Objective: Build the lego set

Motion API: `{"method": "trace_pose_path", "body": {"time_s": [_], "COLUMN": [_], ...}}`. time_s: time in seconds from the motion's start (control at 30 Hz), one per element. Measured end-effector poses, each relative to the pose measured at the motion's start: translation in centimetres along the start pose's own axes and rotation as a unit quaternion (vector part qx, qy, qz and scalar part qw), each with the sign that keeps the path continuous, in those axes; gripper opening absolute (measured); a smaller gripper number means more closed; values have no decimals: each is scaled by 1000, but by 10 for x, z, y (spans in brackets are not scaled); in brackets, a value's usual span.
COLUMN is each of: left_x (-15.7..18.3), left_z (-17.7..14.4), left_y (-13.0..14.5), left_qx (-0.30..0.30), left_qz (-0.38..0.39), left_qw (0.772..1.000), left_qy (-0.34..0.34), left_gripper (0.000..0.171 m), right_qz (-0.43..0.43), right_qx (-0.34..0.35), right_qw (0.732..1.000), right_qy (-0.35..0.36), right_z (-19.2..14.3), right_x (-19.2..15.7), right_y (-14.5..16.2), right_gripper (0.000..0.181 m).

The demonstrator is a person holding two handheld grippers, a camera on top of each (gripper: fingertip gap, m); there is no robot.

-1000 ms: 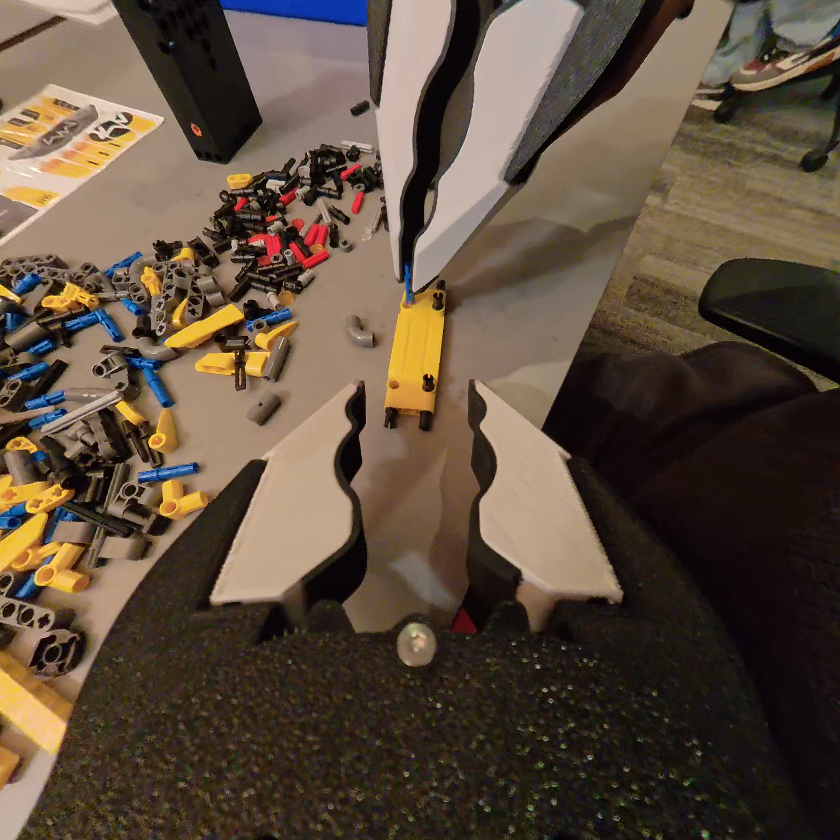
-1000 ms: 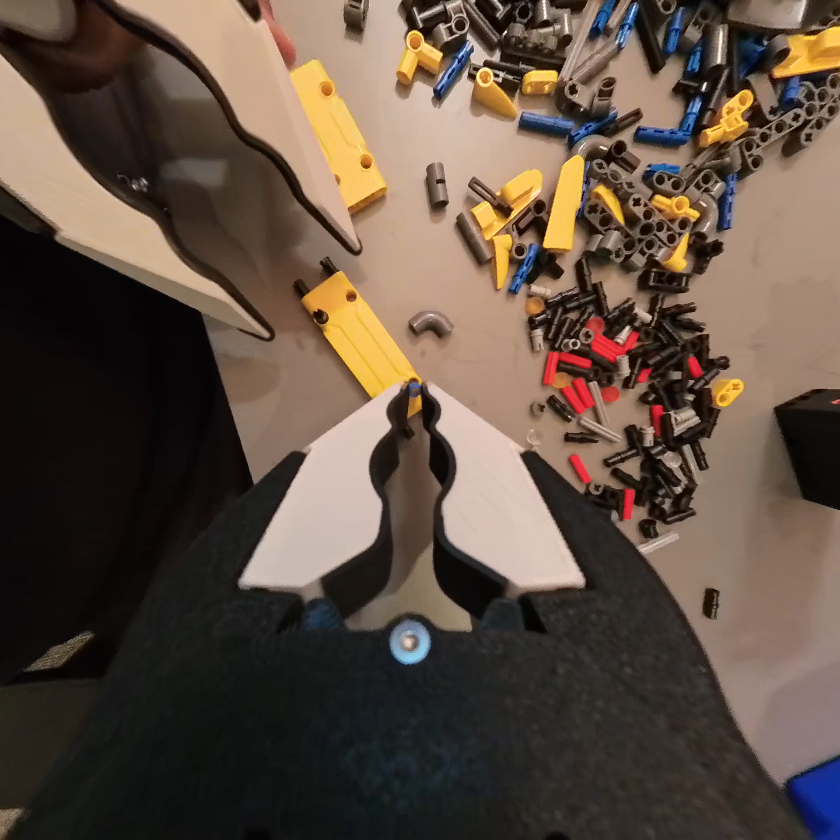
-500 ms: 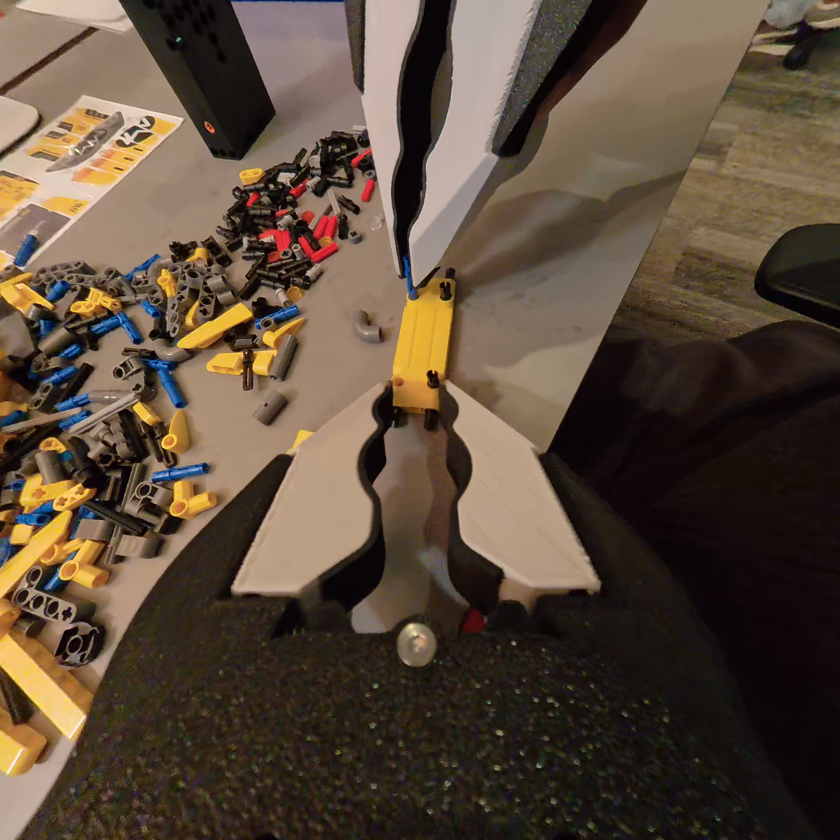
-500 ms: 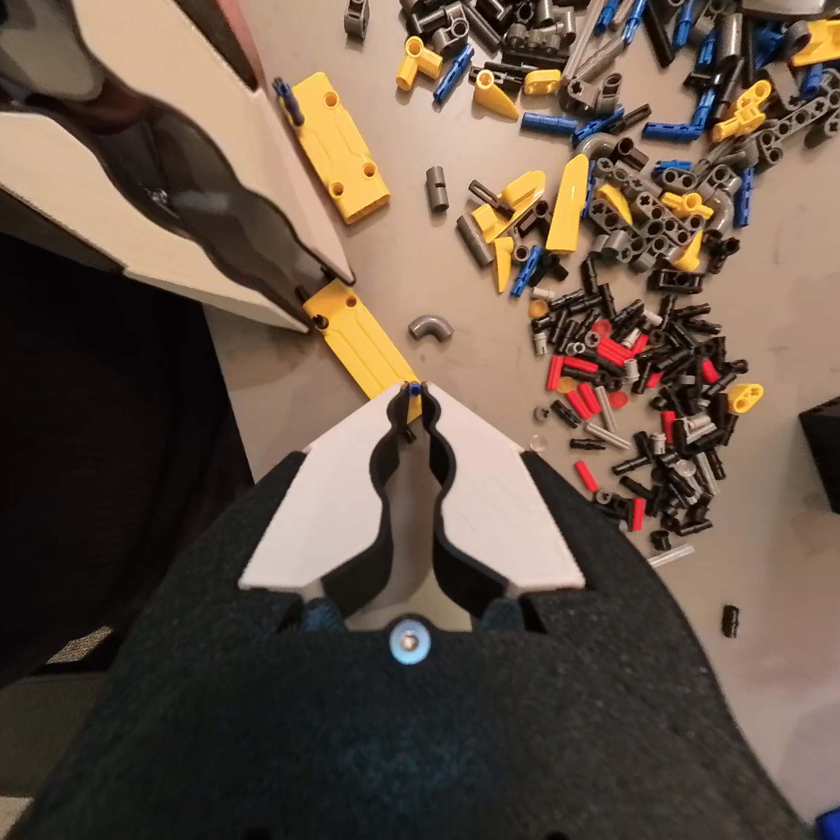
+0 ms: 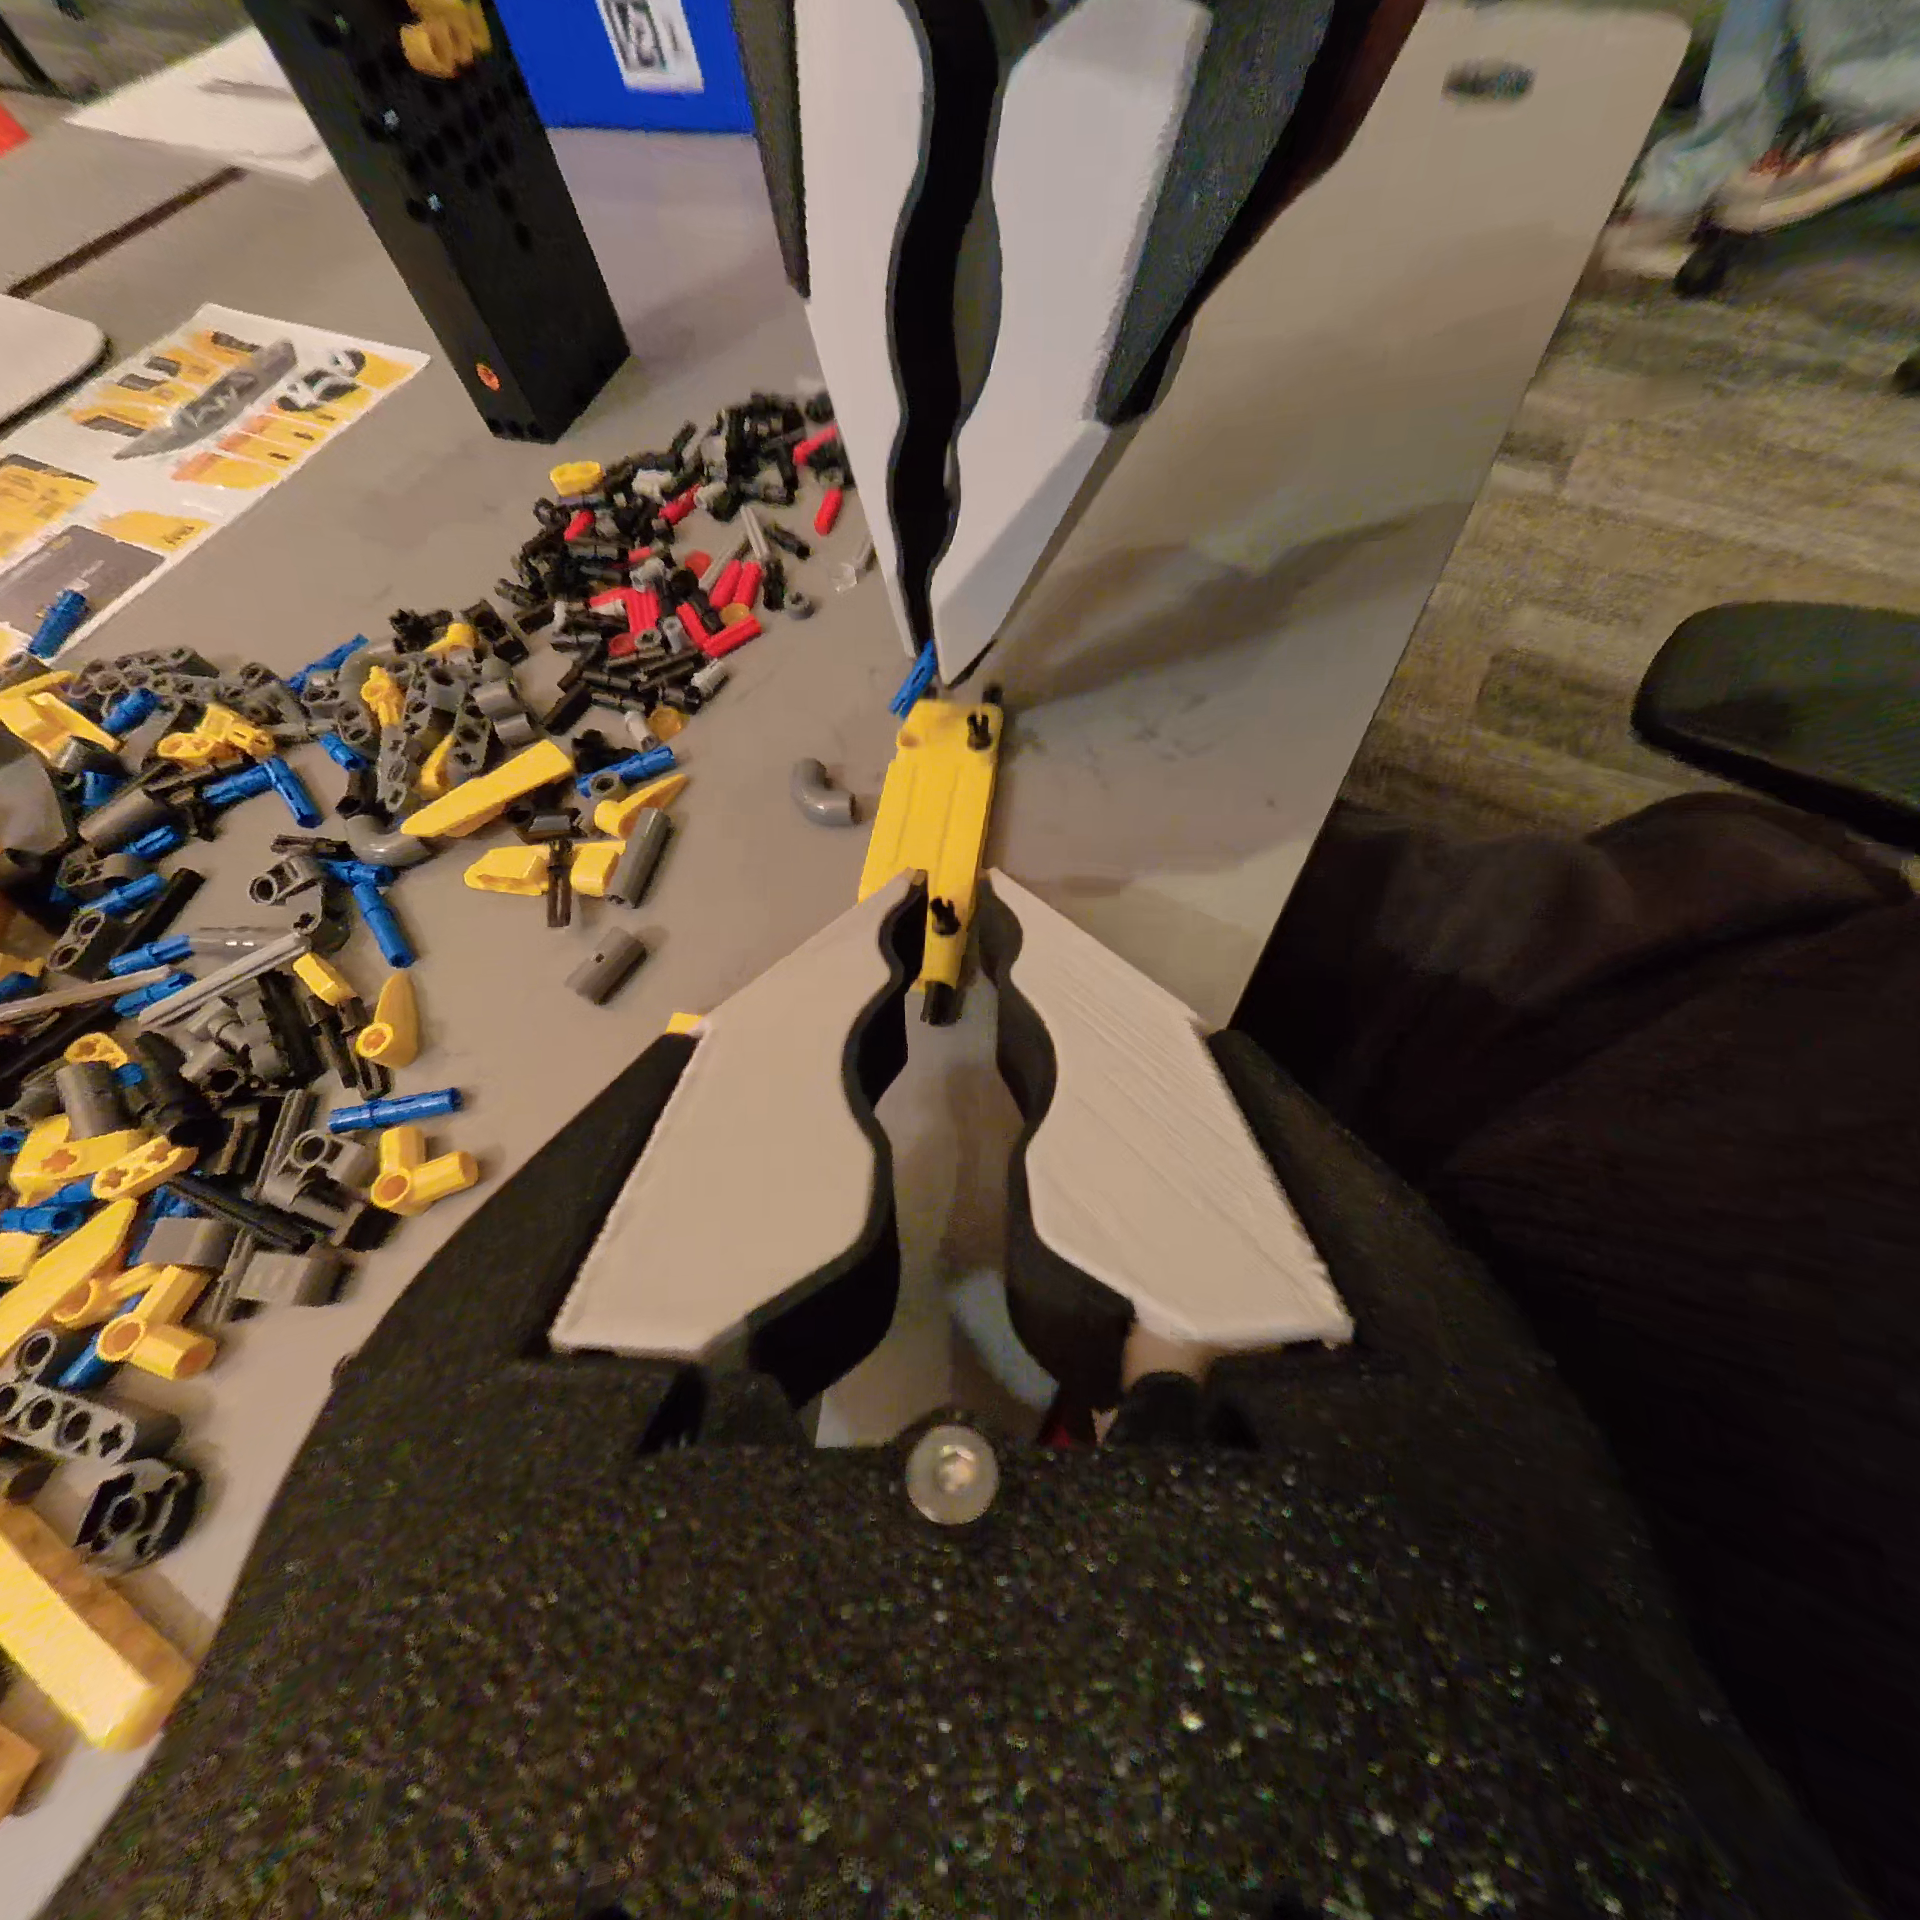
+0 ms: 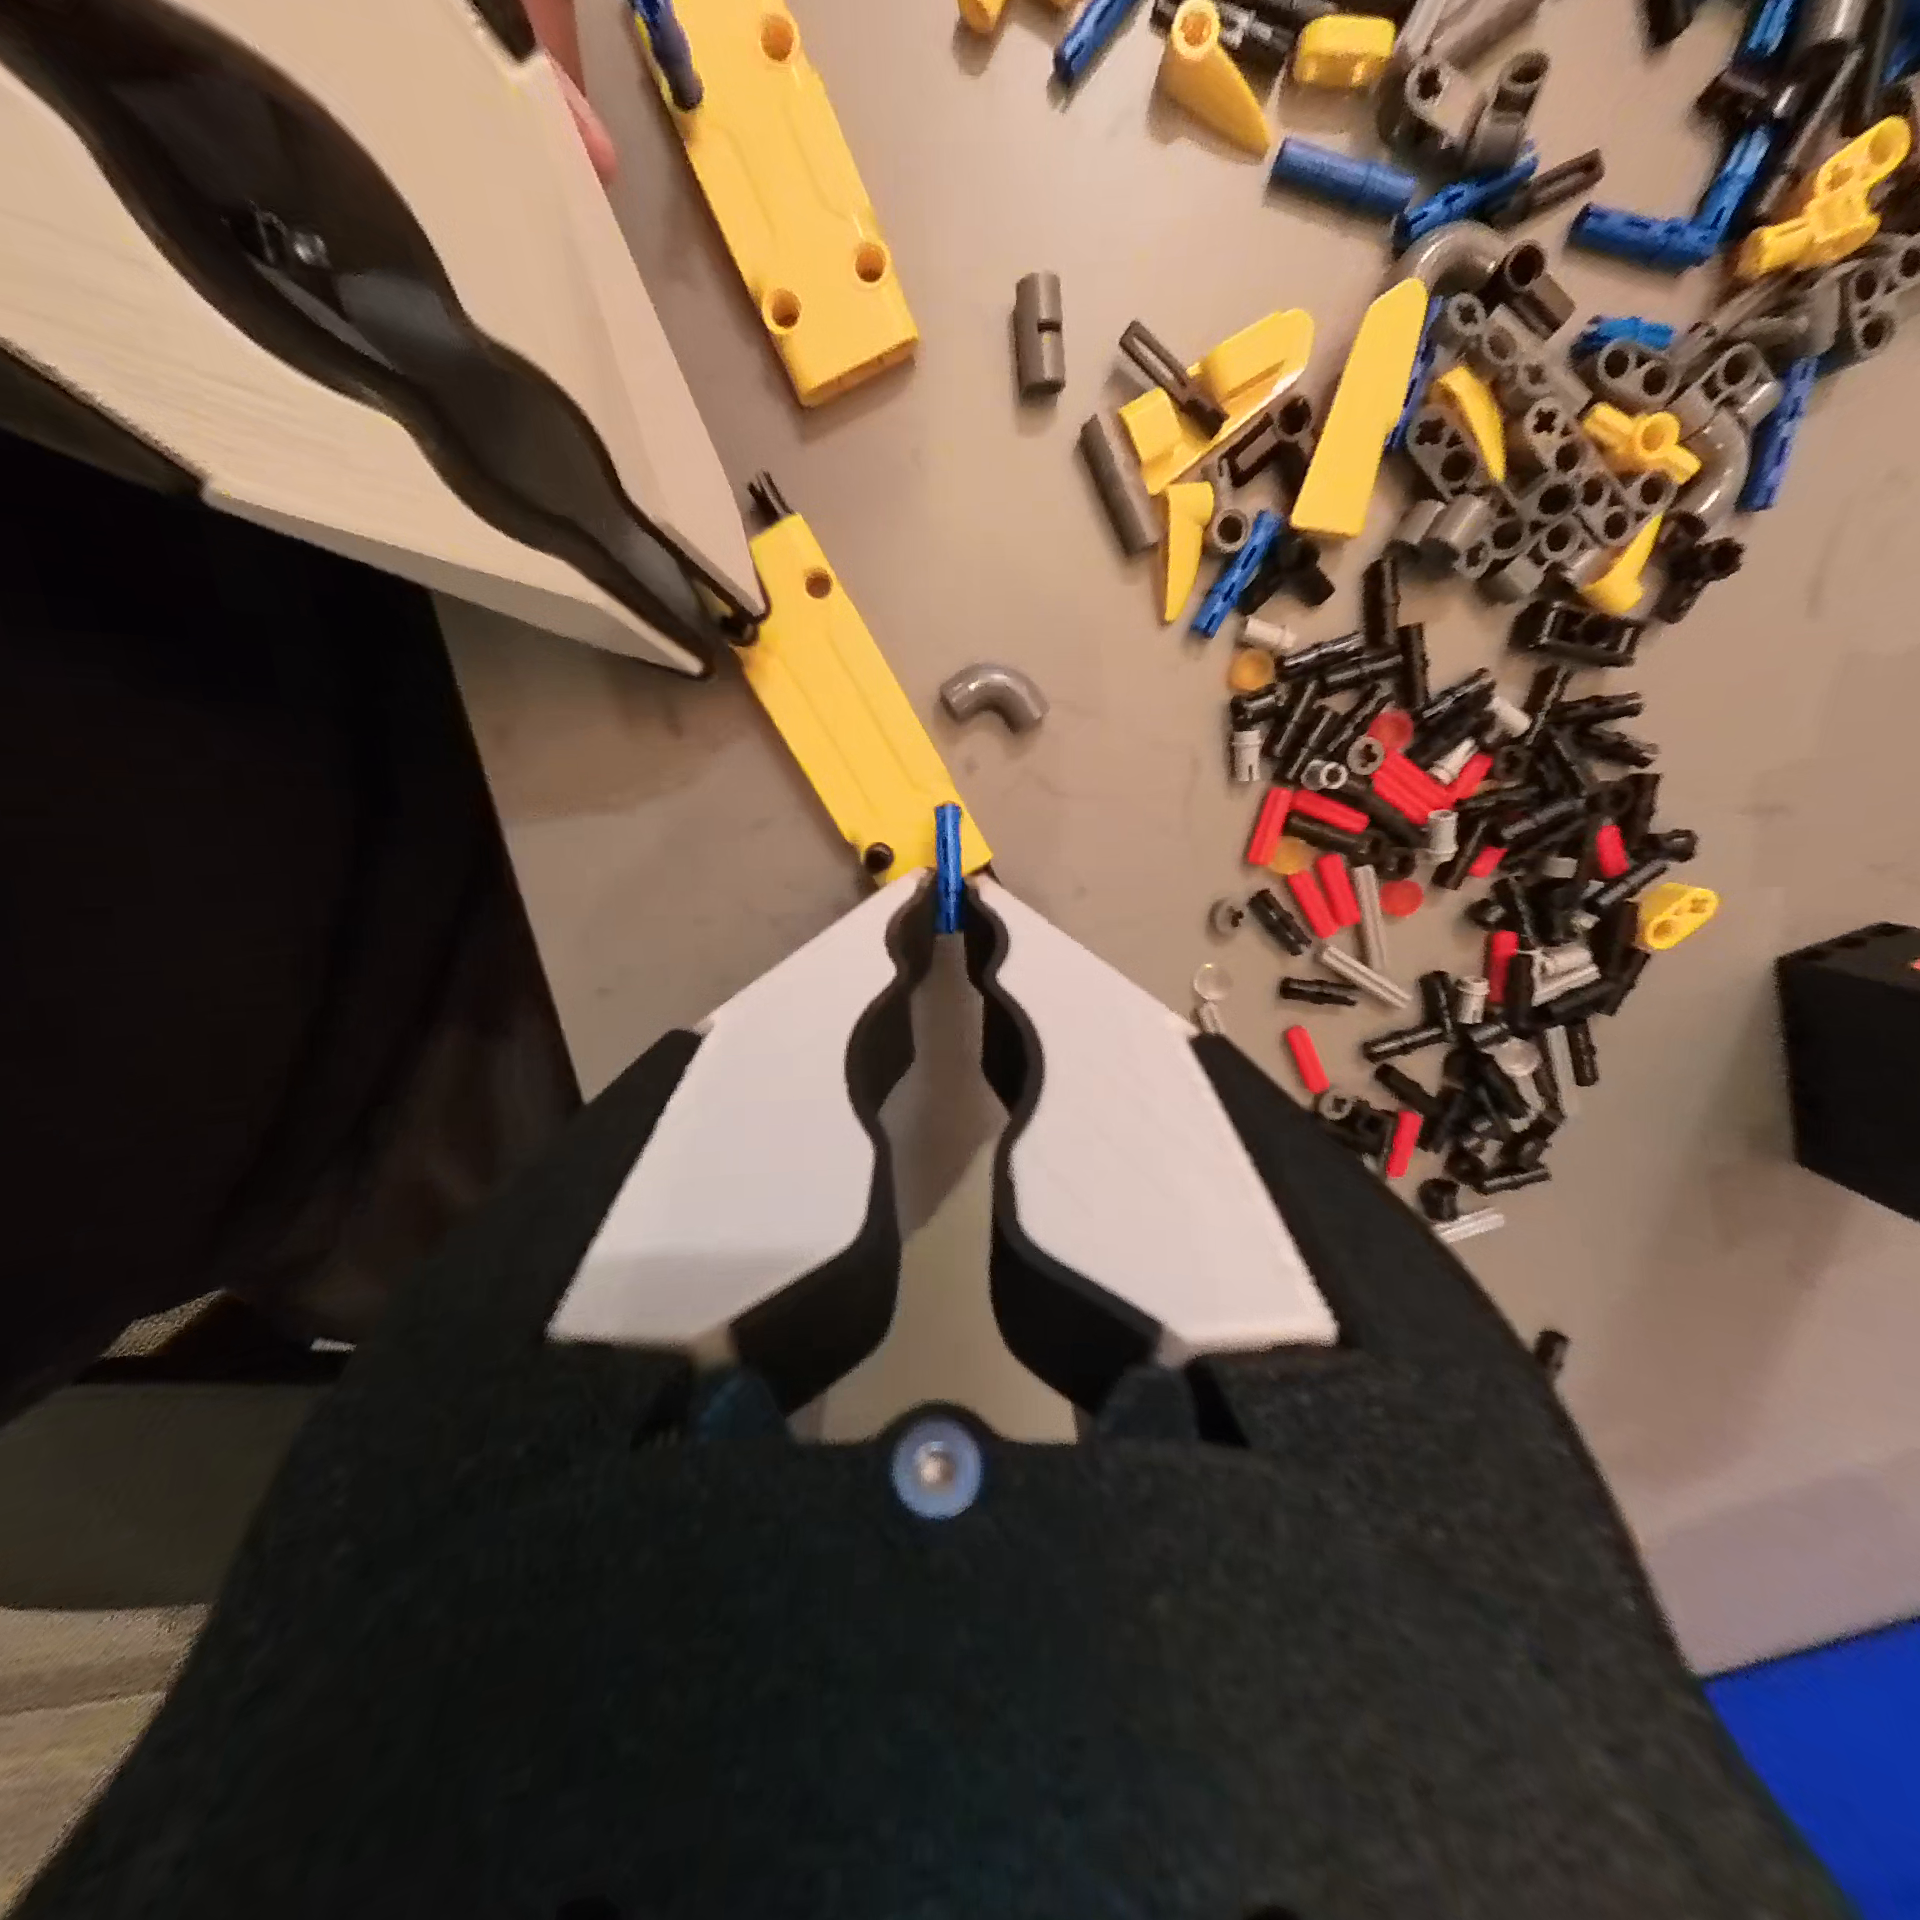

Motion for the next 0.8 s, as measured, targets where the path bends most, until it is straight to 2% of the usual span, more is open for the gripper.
{"method": "trace_pose_path", "body": {"time_s": [0.1,0.17,0.2,0.27,0.37,0.47,0.53,0.6,0.67,0.77,0.8], "left_x": [-10,-23,-30,-42,-49,-47,-44,-42,-43,-44,-44], "left_z": [-10,-17,-20,-23,-22,-25,-23,-24,-25,-25,-24], "left_y": [-7,-10,-11,-10,-5,-7,-8,-9,-9,-8,-7], "left_qx": [54,95,113,139,151,184,180,186,191,198,197], "left_qz": [-78,-162,-215,-319,-409,-459,-465,-466,-477,-501,-509], "left_qw": [995,981,967,924,867,817,806,798,782,732,716], "left_qy": [25,55,82,161,241,296,318,333,354,416,436], "left_gripper": [11,13,15,24,25,25,21,5,4,3,3], "right_qz": [-45,-95,-116,-145,-177,-199,-211,-216,-216,-219,-223], "right_qx": [32,67,85,131,206,247,258,265,284,331,344], "right_qw": [998,993,989,980,961,946,939,935,929,913,907], "right_qy": [-1,8,17,35,59,72,85,97,100,91,94], "right_z": [-11,-17,-19,-26,-39,-47,-48,-48,-50,-53,-53], "right_x": [-9,-18,-23,-31,-42,-52,-58,-62,-64,-67,-68], "right_y": [-9,-15,-18,-21,-24,-25,-26,-26,-26,-24,-22], "right_gripper": [4,4,5,5,5,5,5,5,6,8,14]}}
Point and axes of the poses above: each gripper's, where its closed fingertips meet, z out along the fingers, y out of its underside, x = y × z across the jaws, the point moved 10 cm from there along -z, back along the fingers, and after that the axes turned 10 degrees about -y, right-handed, at the moved point
